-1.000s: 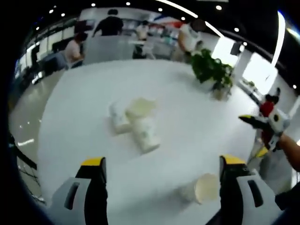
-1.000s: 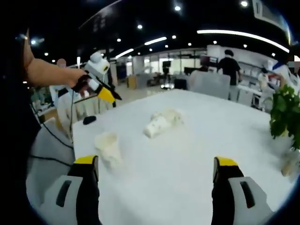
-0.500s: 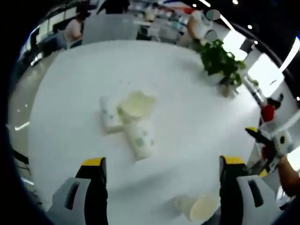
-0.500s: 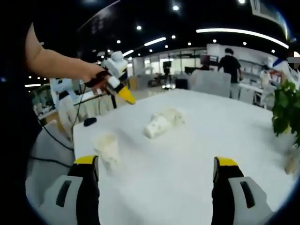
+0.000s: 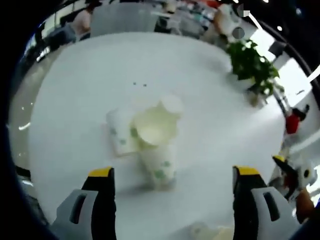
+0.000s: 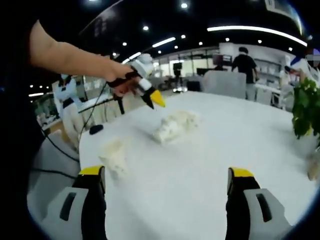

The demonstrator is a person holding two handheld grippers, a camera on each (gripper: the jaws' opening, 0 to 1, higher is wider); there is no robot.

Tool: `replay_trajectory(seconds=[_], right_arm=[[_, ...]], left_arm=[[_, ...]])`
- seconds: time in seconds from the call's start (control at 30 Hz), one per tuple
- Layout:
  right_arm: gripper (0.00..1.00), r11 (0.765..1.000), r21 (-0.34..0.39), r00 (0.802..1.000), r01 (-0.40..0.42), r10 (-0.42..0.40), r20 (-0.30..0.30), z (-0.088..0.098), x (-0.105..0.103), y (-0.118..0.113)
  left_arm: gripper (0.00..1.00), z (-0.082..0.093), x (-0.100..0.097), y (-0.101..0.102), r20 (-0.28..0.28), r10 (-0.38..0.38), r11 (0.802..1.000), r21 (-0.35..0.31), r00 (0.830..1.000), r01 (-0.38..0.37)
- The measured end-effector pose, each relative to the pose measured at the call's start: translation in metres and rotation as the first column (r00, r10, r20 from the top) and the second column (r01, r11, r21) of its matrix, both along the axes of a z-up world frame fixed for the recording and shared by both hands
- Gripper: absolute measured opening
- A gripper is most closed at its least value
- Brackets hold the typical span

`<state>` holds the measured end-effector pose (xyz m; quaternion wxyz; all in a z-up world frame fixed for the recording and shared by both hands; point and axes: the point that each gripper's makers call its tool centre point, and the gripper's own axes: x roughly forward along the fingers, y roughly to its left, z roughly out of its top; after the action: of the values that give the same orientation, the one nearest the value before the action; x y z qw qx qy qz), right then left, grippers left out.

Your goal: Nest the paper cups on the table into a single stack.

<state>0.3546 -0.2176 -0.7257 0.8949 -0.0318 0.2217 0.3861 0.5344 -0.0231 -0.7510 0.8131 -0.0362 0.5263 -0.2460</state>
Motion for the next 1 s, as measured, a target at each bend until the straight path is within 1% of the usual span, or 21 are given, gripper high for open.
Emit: replay_trajectory(seconds=[0.1, 0.27, 0.4, 0.47, 0.57, 0.6, 0.63, 0.67, 0.7, 0.77, 0.8, 0.87, 0.93, 1.0], right_arm=[[1.0, 1.0, -0.001, 1.0, 0.005, -0.005, -0.002, -0.001, 0.001, -0.001], [1.0, 1.0, 0.0, 1.0, 0.013, -0.013, -0.01, -0.005, 0.002, -0.005], [1.0, 1.0, 0.009, 1.0, 0.027, -0.027, -0.014, -0.007, 0.002, -0.008], [1.0, 0.999, 0.016, 0.999, 0.038, -0.038, -0.018, -0.009, 0.002, -0.011], [1.0, 0.999, 0.019, 0.999, 0.044, -0.043, -0.023, -0.01, 0.0, -0.012], [1.0, 0.999, 0.019, 0.999, 0.044, -0.043, -0.023, -0.011, -0.001, -0.013], [1.0, 0.999, 0.018, 0.999, 0.044, -0.044, -0.024, -0.011, -0.001, -0.013], [1.0, 0.999, 0.017, 0.999, 0.046, -0.046, -0.025, -0.012, -0.001, -0.015], [1.0, 0.999, 0.016, 0.998, 0.049, -0.048, -0.026, -0.013, -0.001, -0.016], [1.0, 0.998, 0.013, 0.998, 0.058, -0.057, -0.032, -0.015, 0.001, -0.02], [1.0, 0.998, 0.013, 0.998, 0.06, -0.06, -0.033, -0.015, 0.001, -0.02], [1.0, 0.998, 0.012, 0.998, 0.062, -0.062, -0.028, -0.014, 0.002, -0.022], [0.99, 0.998, 0.012, 0.997, 0.065, -0.064, -0.03, -0.015, 0.002, -0.023], [0.99, 0.998, 0.011, 0.997, 0.067, -0.066, -0.034, -0.017, 0.002, -0.023]], left_arm=[[0.94, -0.005, 0.004, -0.004, -0.012, 0.008, 1.0, -0.001, 1.0, -0.008], [0.93, -0.015, 0.004, -0.011, -0.038, -0.003, 1.0, 0.012, 0.999, 0.003], [0.88, -0.029, 0.007, -0.009, -0.058, 0.001, 0.999, 0.046, 0.998, 0.002], [0.83, -0.038, 0.006, -0.007, -0.083, 0.02, 0.998, 0.057, 0.996, -0.016], [0.79, -0.046, 0.008, -0.006, -0.081, 0.038, 0.996, 0.081, 0.996, -0.032], [0.76, -0.048, 0.008, -0.005, -0.082, 0.038, 0.995, 0.091, 0.996, -0.031], [0.75, -0.05, 0.011, -0.003, -0.067, 0.037, 0.994, 0.104, 0.997, -0.03], [0.75, -0.052, 0.014, 0.0, -0.059, 0.057, 0.992, 0.118, 0.997, -0.05], [0.75, -0.054, 0.018, 0.001, -0.059, 0.065, 0.992, 0.113, 0.996, -0.058], [0.74, -0.058, 0.02, -0.001, -0.077, 0.092, 0.992, 0.094, 0.993, -0.085], [0.73, -0.06, 0.02, -0.001, -0.082, 0.094, 0.992, 0.095, 0.992, -0.086], [0.71, -0.062, 0.016, -0.004, -0.084, 0.093, 0.991, 0.103, 0.992, -0.084], [0.67, -0.066, 0.012, -0.005, -0.1, 0.095, 0.991, 0.104, 0.99, -0.085], [0.67, -0.069, 0.011, -0.006, -0.101, 0.099, 0.99, 0.111, 0.99, -0.088]])
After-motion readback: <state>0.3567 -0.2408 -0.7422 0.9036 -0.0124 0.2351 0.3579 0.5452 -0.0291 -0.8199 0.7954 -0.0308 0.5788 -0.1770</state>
